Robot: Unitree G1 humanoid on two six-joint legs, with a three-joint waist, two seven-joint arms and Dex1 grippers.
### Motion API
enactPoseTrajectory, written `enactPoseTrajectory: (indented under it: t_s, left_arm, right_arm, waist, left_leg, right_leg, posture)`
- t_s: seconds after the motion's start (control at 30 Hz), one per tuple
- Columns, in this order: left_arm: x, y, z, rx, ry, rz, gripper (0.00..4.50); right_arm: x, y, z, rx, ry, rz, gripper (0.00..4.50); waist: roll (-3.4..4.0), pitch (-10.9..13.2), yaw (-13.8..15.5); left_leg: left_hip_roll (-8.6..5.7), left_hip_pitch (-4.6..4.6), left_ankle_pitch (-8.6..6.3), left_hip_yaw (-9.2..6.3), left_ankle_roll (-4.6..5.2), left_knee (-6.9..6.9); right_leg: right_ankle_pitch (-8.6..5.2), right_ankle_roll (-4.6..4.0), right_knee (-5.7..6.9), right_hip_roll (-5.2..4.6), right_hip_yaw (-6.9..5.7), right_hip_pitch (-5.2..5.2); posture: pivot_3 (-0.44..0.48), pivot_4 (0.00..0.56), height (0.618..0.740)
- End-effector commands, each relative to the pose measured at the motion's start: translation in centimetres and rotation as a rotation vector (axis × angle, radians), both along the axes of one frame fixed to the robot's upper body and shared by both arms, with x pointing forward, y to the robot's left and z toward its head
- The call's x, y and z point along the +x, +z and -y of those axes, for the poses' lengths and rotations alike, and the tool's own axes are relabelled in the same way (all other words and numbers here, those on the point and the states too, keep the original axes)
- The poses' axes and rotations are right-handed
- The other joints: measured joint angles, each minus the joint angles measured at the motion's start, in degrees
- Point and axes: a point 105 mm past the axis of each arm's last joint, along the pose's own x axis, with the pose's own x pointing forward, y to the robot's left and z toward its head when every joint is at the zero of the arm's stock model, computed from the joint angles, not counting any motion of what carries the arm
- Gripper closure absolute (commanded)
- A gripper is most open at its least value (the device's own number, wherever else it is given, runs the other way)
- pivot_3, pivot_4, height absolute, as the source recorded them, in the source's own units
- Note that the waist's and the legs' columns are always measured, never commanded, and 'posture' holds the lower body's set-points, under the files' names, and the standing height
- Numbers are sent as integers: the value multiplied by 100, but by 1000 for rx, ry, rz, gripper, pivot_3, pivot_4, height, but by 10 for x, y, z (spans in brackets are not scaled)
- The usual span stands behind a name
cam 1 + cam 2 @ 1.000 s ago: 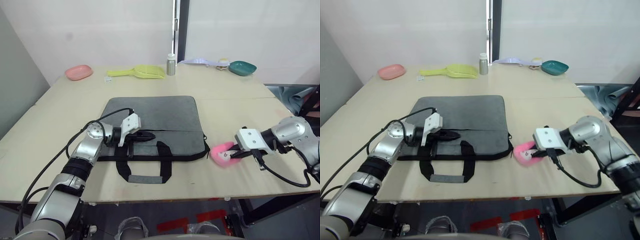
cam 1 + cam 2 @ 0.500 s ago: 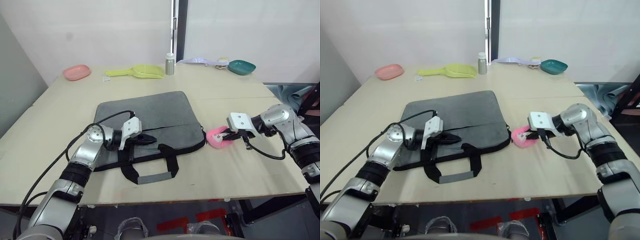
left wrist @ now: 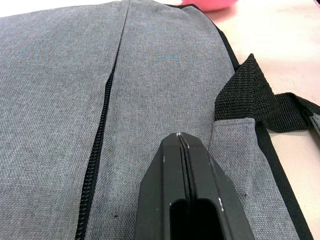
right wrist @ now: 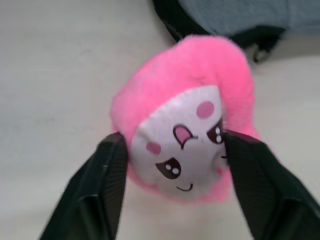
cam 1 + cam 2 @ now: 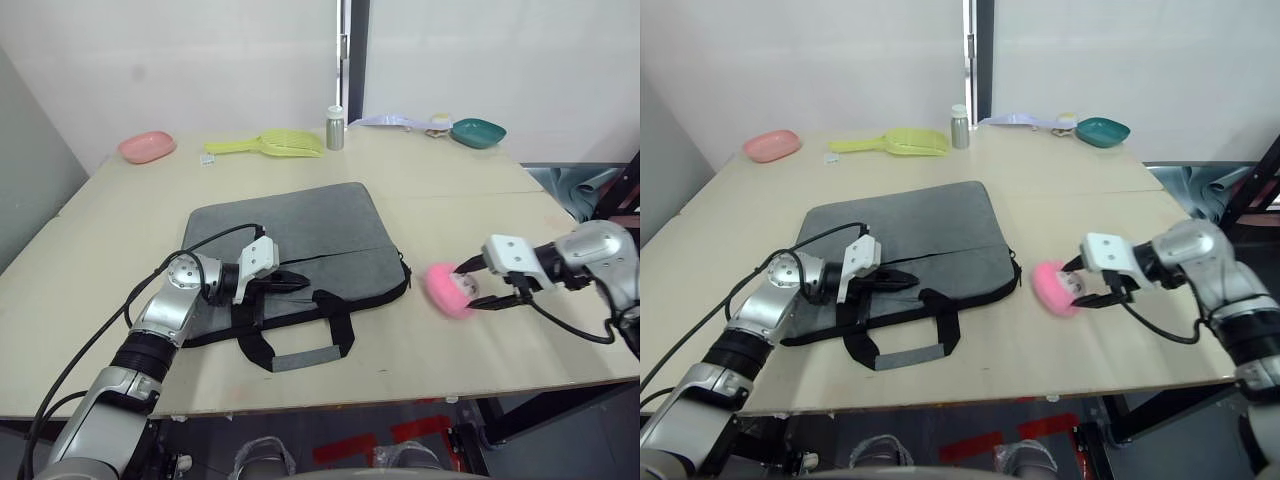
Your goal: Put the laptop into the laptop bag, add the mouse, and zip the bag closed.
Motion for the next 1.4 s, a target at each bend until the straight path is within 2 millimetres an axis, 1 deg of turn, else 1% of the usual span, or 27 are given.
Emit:
enactPoseTrajectory:
  t_s: [0.03, 0.1, 0.17, 0.23, 0.27, 0.37, 0.4, 0.47, 0.57, 0.63, 0.7, 0.77, 0.8, 0.9, 0.93, 1.0, 1.07, 1.17, 1.23, 1.27, 1.37, 1.4]
  left_arm:
    - [-22, -54, -15, 115, 31, -212, 4500]
    - [-21, -54, -15, 115, 32, -212, 4500]
    - [-21, -54, -14, 114, 30, -213, 4500]
    - [-21, -54, -13, 114, 29, -213, 4500]
    - [-21, -54, -13, 113, 27, -213, 4500]
    - [-20, -54, -10, 111, 22, -213, 4500]
    - [-20, -54, -9, 110, 19, -213, 4500]
    - [-20, -55, -6, 107, 10, -213, 4500]
    - [-20, -55, -4, 107, 3, -213, 4500]
    - [-18, -54, -5, 107, 5, -211, 4500]
    - [-16, -54, -6, 107, 10, -205, 4500]
    - [-15, -53, -6, 108, 14, -198, 4500]
    - [-15, -53, -6, 108, 13, -198, 4500]
    - [-16, -53, -4, 106, 9, -199, 4500]
    - [-16, -53, -5, 105, 10, -198, 4500]
    - [-16, -53, -5, 106, 12, -198, 4500]
    - [-16, -53, -5, 111, 13, -195, 4500]
    - [-15, -53, -5, 113, 16, -192, 4500]
    - [-14, -55, -8, 134, 32, -181, 4500]
    - [-12, -57, -11, 152, 44, -178, 4500]
    - [-11, -62, -16, 185, 65, -174, 4500]
    - [-11, -64, -17, 193, 66, -176, 4500]
  right_arm:
    - [1, 23, 13, 74, -114, 62, 28]
    - [-6, 25, 23, 173, -233, 25, 28]
    - [-9, 31, 28, 376, -399, -34, 28]
    - [-11, 35, 28, 564, -544, -108, 28]
    - [-14, 33, 28, 664, -634, -164, 28]
    - [-24, 24, 22, 841, -802, -291, 28]
    - [-27, 19, 18, 924, -854, -338, 28]
    - [-35, 6, 11, 1009, -933, -414, 28]
    - [-40, -4, 10, 1038, -1016, -446, 28]
    - [-43, -11, 6, 1028, -1045, -456, 28]
    - [-49, -22, -4, 988, -1049, -480, 28]
    - [-52, -29, -11, 997, -1050, -510, 28]
    - [-52, -30, -13, 1006, -1052, -517, 28]
    - [-52, -29, -32, 1073, -990, -584, 28]
    - [-53, -29, -36, 1070, -972, -597, 28]
    - [-54, -31, -40, 1052, -964, -602, 28]
    - [-52, -39, -39, 1047, -993, -598, 28]
    - [-47, -36, -41, 1081, -975, -591, 28]
    - [-42, -32, -39, 1103, -977, -564, 556]
    - [-39, -29, -36, 1113, -977, -552, 723]
    - [-34, -22, -28, 1127, -975, -532, 1653]
    - [-32, -20, -26, 1128, -971, -525, 2073]
  waist:
    - [0, -1, -19]
    - [-3, -2, -23]
    - [-2, -2, -12]
    - [8, -7, -21]
    - [16, -11, -20]
    - [21, -15, -3]
    - [20, -17, 6]
    - [41, -30, 37]
    - [64, -37, 79]
    - [66, -37, 111]
    - [68, -40, 138]
    - [70, -42, 140]
    - [71, -43, 136]
    - [74, -45, 127]
    - [76, -46, 127]
    - [79, -49, 126]
    - [78, -52, 127]
    - [80, -54, 129]
    - [79, -54, 130]
    - [80, -54, 128]
    - [80, -58, 128]
    - [80, -58, 130]
  left_leg:
    - [0, 1, 0, 2, 0, -1]
    - [0, 1, 0, 2, 0, -4]
    - [0, 3, 0, 2, 0, -8]
    - [-1, 4, 0, 4, 0, -13]
    - [-1, 4, 0, 5, 0, -14]
    - [-1, 8, -1, 5, -1, -21]
    - [-1, 10, -1, 4, -3, -23]
    - [-2, 11, -2, 7, -7, -29]
    - [-11, 3, -5, 13, -11, -36]
    - [-15, 1, -6, 16, -13, -43]
    - [-15, 3, -7, 17, -16, -51]
    - [-13, 5, -8, 15, -21, -63]
    - [-14, 5, -8, 15, -22, -64]
    - [-23, 1, -8, 17, -22, -65]
    - [-23, 1, -8, 17, -22, -65]
    - [-27, 1, -8, 17, -22, -65]
    - [-29, 2, -8, 16, -22, -65]
    - [-32, 0, -8, 16, -22, -66]
    - [-33, 0, -8, 16, -22, -66]
    - [-33, 0, -8, 16, -22, -66]
    - [-39, 4, -8, 16, -21, -65]
    - [-40, 6, -8, 16, -21, -65]
  right_leg:
    - [0, 0, -2, 0, 2, 0]
    - [-2, 3, -2, 1, 1, 0]
    - [-6, 10, -2, 2, 2, 0]
    - [-7, 12, -4, 2, 3, -1]
    - [-7, 12, -4, 2, 4, -1]
    - [-11, 19, -3, 3, 5, -3]
    - [-14, 23, -4, 3, 5, -3]
    - [-18, 30, -6, 2, 7, -5]
    - [-24, 40, -12, -8, 10, -13]
    - [-30, 50, -12, -13, 11, -19]
    - [-34, 57, -12, -13, 11, -20]
    - [-43, 62, -13, -12, 6, -20]
    - [-45, 64, -14, -13, 7, -20]
    - [-61, 93, -14, -22, 10, -26]
    - [-65, 98, -14, -23, 10, -26]
    - [-72, 112, -13, -27, 11, -26]
    - [-71, 112, -14, -29, 10, -24]
    - [-70, 111, -14, -32, 9, -25]
    - [-69, 111, -13, -33, 9, -24]
    - [-68, 111, -13, -33, 10, -24]
    - [-68, 116, -12, -40, 9, -19]
    - [-69, 118, -12, -42, 8, -16]
  posture:
    - [0, 150, 740]
    - [0, 150, 740]
    - [0, 150, 740]
    - [0, 150, 740]
    - [0, 150, 740]
    - [0, 150, 740]
    - [0, 150, 740]
    - [0, 150, 740]
    - [0, 150, 740]
    - [0, 150, 740]
    - [0, 150, 740]
    - [0, 150, 740]
    - [0, 150, 740]
    - [0, 150, 740]
    - [0, 150, 740]
    - [0, 150, 740]
    - [0, 150, 740]
    - [0, 150, 740]
    - [0, 150, 740]
    - [0, 150, 740]
    - [0, 150, 740]
    - [0, 150, 740]
